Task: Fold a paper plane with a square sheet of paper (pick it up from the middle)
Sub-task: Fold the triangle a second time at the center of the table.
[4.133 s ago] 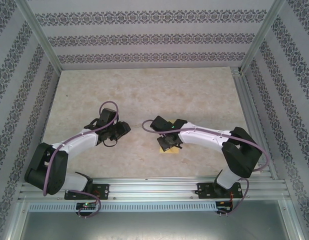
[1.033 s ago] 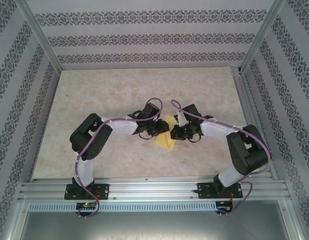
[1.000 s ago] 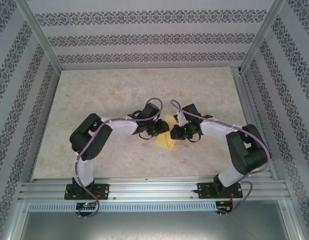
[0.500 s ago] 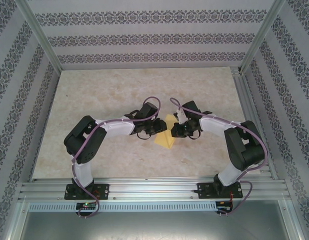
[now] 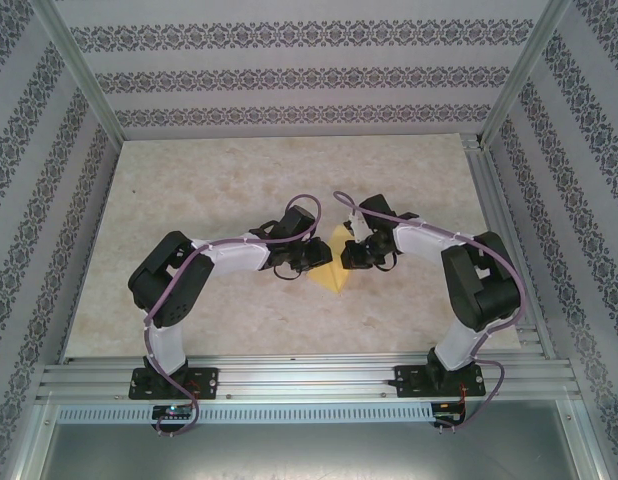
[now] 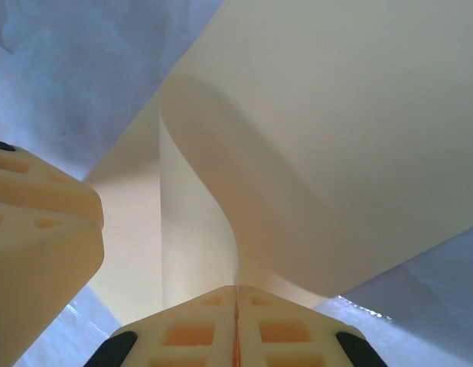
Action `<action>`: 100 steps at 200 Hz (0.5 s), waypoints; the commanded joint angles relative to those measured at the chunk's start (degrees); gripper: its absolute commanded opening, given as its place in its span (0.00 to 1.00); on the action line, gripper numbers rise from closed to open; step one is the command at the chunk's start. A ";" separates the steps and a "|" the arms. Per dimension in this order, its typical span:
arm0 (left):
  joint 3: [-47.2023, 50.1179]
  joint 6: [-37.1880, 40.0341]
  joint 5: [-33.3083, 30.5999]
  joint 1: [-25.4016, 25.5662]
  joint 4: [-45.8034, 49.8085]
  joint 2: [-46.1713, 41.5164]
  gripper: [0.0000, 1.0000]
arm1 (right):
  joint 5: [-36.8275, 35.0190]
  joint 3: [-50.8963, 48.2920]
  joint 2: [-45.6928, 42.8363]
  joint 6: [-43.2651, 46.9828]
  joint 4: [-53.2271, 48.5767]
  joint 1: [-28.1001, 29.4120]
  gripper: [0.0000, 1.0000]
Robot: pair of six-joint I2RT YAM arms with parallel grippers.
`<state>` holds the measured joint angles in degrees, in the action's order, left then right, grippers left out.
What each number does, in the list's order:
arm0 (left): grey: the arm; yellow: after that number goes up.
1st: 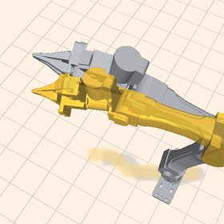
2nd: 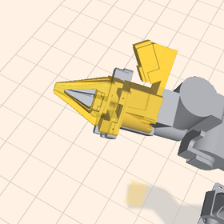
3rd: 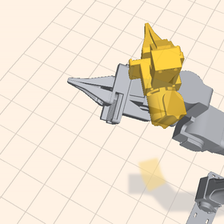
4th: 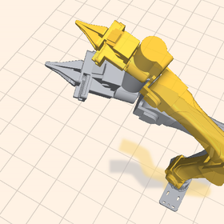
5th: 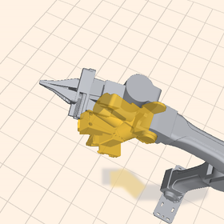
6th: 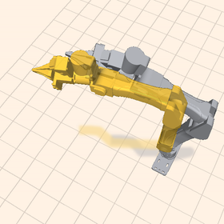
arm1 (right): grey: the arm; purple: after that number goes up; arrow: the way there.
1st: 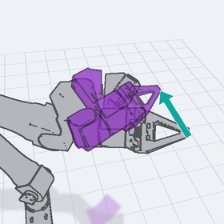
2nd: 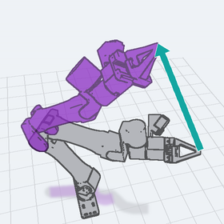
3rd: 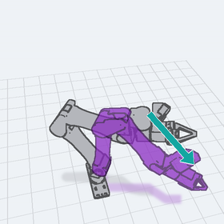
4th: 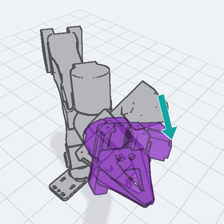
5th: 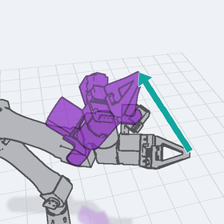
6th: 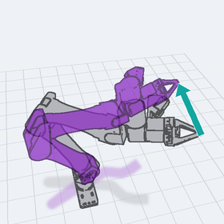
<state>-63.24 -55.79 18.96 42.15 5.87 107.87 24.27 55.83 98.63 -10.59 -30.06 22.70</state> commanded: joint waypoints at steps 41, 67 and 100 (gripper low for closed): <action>-0.18 1.74 0.27 1.00 1.16 0.38 0.24 | -1.97 3.01 2.70 1.98 -2.23 -0.42 0.09; 0.17 1.74 0.25 1.09 1.10 0.09 0.24 | -2.24 3.46 3.32 2.03 -2.54 -0.14 0.10; 0.44 2.06 0.10 1.09 1.35 -0.48 0.24 | -1.51 3.68 4.09 2.10 -2.27 0.79 0.10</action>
<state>-63.24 -55.46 18.98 42.19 5.89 107.90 22.98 58.11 101.67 -10.02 -32.36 22.76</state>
